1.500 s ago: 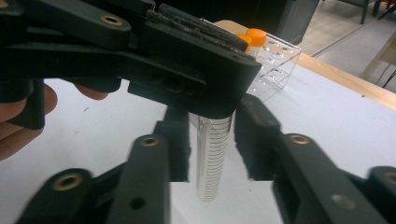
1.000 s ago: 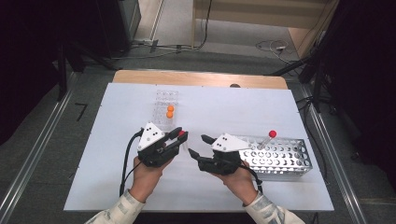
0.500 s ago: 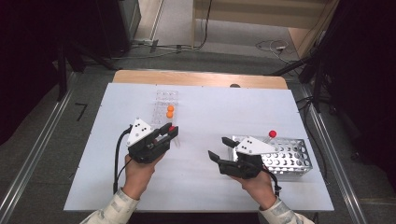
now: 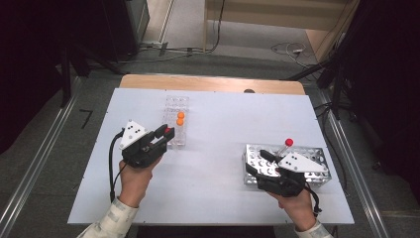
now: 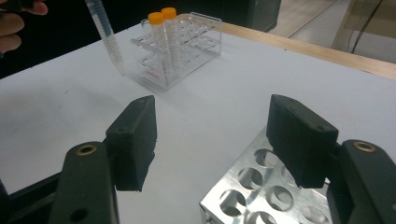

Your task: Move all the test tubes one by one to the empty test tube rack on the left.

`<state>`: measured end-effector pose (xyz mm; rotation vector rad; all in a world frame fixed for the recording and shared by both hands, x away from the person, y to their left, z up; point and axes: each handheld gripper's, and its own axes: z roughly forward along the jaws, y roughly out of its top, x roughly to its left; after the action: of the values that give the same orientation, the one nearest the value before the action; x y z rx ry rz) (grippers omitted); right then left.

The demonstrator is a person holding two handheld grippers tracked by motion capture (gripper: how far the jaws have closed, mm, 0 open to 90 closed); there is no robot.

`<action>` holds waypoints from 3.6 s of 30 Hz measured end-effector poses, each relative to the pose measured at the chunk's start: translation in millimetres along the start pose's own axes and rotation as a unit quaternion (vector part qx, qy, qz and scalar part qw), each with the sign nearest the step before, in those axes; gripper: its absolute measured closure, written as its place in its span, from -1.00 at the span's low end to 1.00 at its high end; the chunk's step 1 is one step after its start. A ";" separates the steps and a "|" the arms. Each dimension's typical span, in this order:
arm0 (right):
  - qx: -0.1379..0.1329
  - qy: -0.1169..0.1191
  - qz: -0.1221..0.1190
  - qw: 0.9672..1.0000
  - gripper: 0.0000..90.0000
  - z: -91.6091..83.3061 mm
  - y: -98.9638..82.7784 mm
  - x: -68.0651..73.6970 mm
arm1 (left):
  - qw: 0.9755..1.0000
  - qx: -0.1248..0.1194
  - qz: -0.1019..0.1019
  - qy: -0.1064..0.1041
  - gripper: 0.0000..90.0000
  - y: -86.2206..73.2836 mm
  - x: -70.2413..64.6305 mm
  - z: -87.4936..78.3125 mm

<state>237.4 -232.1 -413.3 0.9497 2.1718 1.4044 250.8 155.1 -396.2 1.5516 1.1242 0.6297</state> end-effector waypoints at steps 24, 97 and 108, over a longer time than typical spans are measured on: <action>-0.008 -0.022 0.022 0.999 -0.28 -22.0 -10.6 -15.9 | 0.998 0.000 0.002 0.061 0.58 42.2 36.7 14.6; 0.020 -0.155 0.049 0.987 -0.25 -8.8 -40.9 -67.5 | 0.996 0.023 -0.012 0.083 -0.54 -7.1 21.3 37.0; 0.033 -0.167 0.070 0.983 0.06 7.3 -34.8 -75.0 | 0.997 0.031 -0.002 0.072 -0.52 -9.6 15.7 40.6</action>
<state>282.8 -290.5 -450.9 1.2840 1.9412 1.1395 288.5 151.0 -419.6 1.5760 1.2649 0.7204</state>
